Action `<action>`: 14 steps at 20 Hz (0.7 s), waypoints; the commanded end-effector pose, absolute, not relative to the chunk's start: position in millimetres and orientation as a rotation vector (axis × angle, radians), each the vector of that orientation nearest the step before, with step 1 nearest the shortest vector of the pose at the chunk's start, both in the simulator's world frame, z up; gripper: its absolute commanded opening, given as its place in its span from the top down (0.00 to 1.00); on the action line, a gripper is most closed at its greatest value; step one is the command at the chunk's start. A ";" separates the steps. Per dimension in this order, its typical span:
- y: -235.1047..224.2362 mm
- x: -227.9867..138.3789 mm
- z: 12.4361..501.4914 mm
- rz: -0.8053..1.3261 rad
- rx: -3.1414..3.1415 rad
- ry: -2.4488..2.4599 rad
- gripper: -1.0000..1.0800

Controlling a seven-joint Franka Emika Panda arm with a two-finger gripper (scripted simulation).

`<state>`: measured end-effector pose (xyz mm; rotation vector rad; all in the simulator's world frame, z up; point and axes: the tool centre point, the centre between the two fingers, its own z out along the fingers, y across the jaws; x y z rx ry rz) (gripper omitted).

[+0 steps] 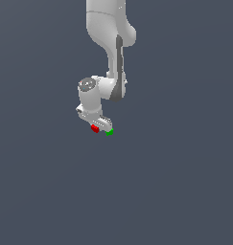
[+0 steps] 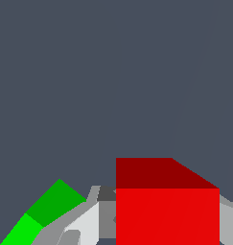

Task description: Stack the red cube on top of the green cube.

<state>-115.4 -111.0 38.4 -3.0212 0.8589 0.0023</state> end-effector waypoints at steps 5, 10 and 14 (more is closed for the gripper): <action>-111.2 -115.6 76.6 0.000 -3.021 0.859 1.00; -111.7 -115.5 103.5 0.000 -3.021 0.860 1.00; -112.1 -114.9 115.9 0.000 -3.021 0.860 1.00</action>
